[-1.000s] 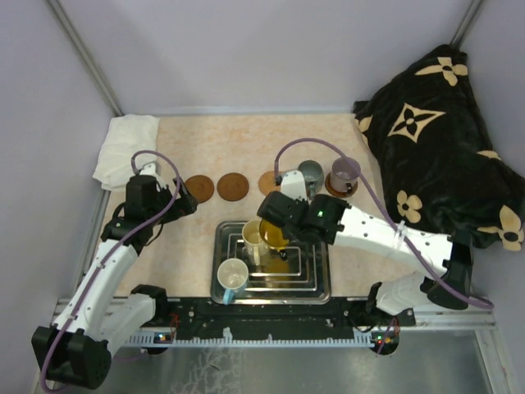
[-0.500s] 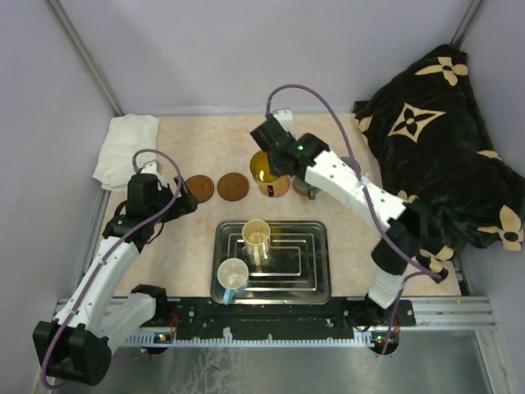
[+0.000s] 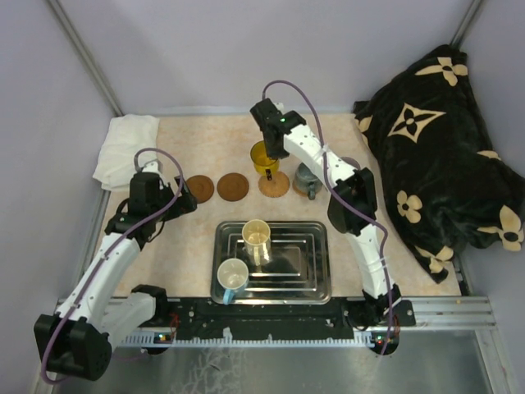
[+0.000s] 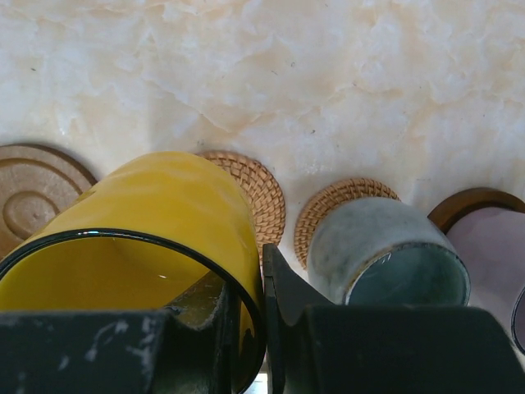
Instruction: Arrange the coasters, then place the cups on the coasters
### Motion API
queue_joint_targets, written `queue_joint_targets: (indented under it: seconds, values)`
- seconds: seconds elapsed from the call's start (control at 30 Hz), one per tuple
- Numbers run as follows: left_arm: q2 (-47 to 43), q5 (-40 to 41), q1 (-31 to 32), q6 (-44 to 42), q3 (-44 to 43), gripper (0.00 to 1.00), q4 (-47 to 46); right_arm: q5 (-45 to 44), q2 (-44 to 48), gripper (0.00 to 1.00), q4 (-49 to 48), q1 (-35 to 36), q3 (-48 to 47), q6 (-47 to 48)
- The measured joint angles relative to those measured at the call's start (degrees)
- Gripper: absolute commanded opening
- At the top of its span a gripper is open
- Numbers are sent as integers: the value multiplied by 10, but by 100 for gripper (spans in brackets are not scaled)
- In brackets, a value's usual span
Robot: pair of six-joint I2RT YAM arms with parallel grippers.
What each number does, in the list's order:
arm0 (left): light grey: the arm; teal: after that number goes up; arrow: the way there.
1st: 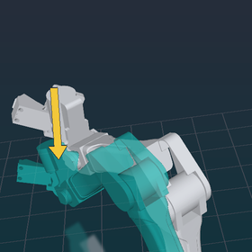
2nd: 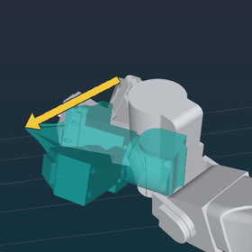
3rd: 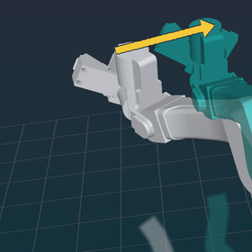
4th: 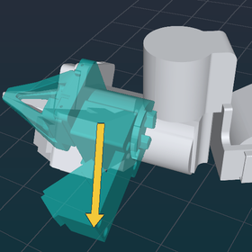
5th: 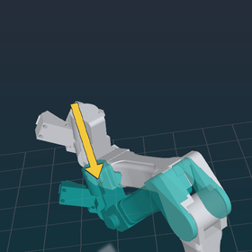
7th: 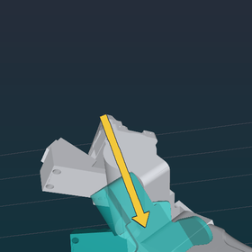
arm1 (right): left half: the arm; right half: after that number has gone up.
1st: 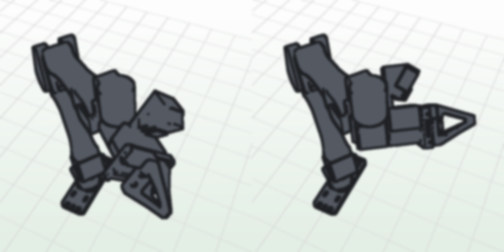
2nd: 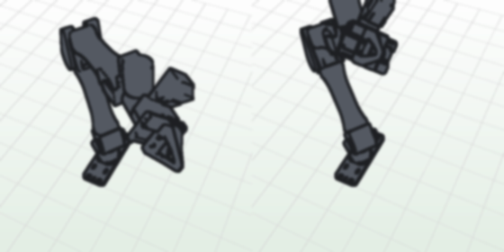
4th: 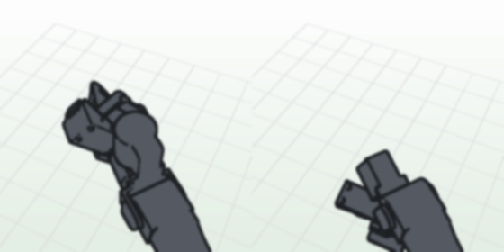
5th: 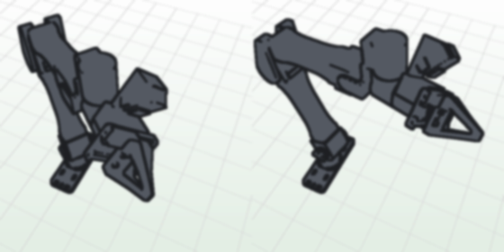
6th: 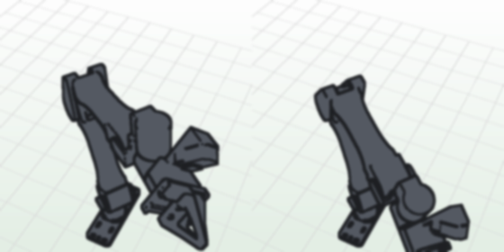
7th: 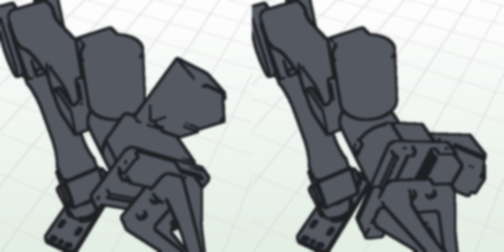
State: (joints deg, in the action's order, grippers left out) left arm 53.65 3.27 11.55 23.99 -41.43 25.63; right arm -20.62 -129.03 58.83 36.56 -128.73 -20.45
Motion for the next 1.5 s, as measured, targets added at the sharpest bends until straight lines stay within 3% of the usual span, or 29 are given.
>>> queue_joint_targets:
  seconds: [0.33, 0.57, 0.77, 1.5]
  values:
    - [16, 3, 0, -2, -1, 100, -4, 46, -12, 0, 5, -24, -5, 10]
    - [20, 3, 0, -3, -1, 100, -4, 63, -12, 0, -30, -23, 65, -3]
    - [19, 3, 0, -3, -1, 100, -4, 63, -12, 0, -47, -23, 127, -19]
    - [19, 3, 0, -3, -1, 100, -4, 56, 11, 0, -85, -27, 168, -39]
